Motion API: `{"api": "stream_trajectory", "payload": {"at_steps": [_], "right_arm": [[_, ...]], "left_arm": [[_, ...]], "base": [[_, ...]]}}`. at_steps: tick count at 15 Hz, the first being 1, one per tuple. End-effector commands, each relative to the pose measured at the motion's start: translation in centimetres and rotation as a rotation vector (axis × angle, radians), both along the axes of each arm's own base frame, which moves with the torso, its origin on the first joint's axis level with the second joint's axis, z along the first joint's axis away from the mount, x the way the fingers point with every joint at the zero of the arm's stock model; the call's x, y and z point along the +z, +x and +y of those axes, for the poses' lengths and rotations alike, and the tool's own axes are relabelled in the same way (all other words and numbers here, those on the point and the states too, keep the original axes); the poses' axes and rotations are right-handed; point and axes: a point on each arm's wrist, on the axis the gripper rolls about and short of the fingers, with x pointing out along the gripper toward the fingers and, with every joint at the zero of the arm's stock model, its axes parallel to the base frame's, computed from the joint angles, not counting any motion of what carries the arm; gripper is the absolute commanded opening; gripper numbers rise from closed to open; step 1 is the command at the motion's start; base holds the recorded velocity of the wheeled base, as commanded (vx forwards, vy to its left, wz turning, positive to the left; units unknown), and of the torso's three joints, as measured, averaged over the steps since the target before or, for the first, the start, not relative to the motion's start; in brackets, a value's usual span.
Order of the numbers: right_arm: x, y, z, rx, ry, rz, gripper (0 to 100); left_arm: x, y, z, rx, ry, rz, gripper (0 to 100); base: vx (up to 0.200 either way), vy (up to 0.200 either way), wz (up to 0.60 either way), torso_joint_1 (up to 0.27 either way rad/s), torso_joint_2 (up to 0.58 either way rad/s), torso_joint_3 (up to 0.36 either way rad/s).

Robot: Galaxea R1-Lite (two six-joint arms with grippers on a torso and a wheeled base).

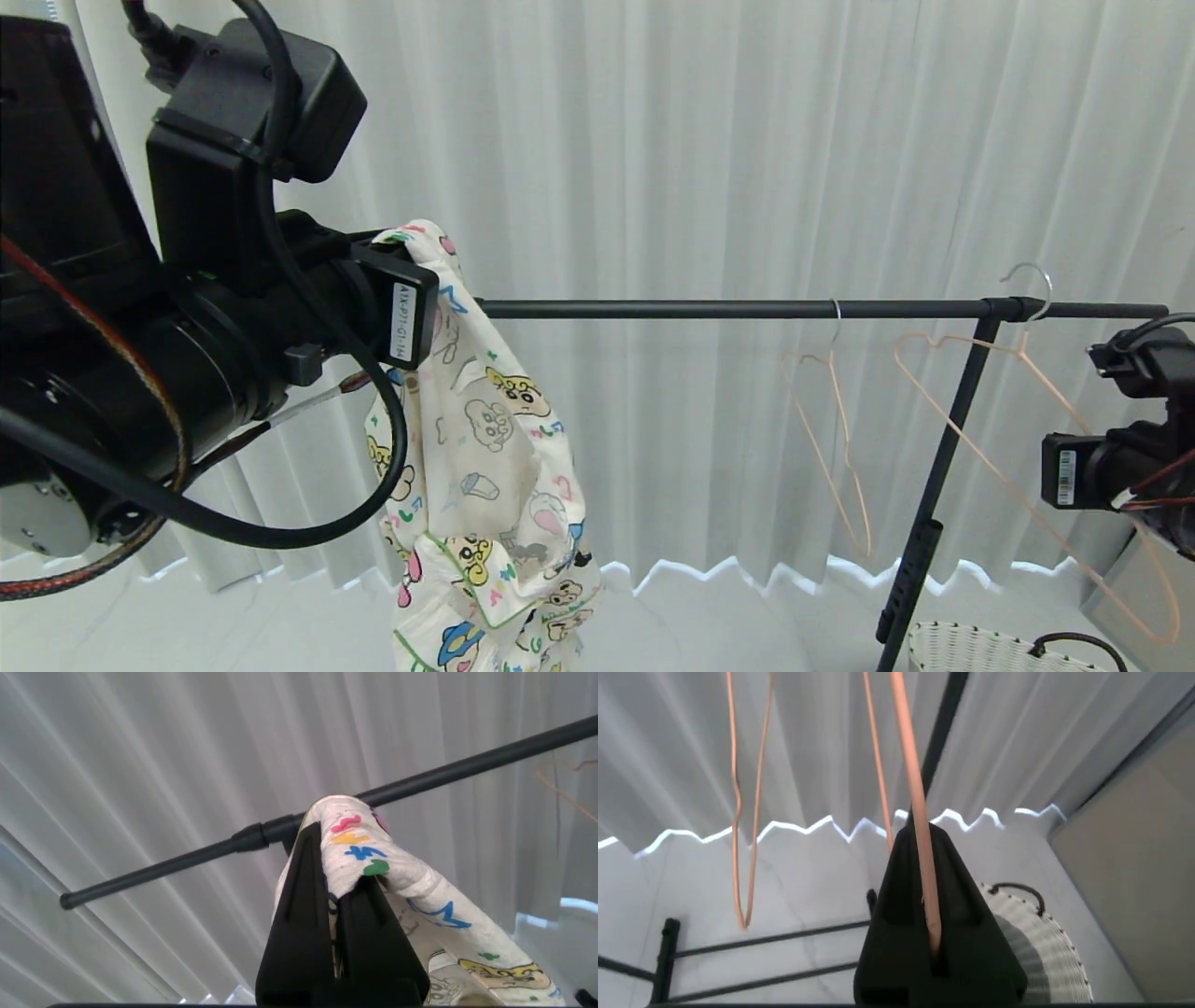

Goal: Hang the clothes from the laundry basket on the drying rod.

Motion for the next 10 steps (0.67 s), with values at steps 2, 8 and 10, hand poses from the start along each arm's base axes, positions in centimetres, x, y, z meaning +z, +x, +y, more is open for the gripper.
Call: {"api": "stream_trajectory", "payload": {"at_steps": [2,8,10], "right_arm": [[0.5,-1.9,-0.5,0.003,0.006,-0.037,0],[2.7,-5.7,0.4,0.229,0.079,-0.17,0],[3.4,-7.6,1.5,0.382,0.119,-0.215,0]], "left_arm": [[-0.1,0.0,-0.1,-0.003,0.002,0.002,0],[-1.8,0.0,-0.1,-0.004,0.04,0.048,0],[-2.9,-0.2,-0.2,-0.013,0.064,0.075,0]], "base": [[-0.2,0.0,0.0,0.002,0.0,0.005],[-0.2,0.0,0.0,0.002,0.0,0.001],[0.0,0.0,0.0,0.0,0.0,0.0]]}}
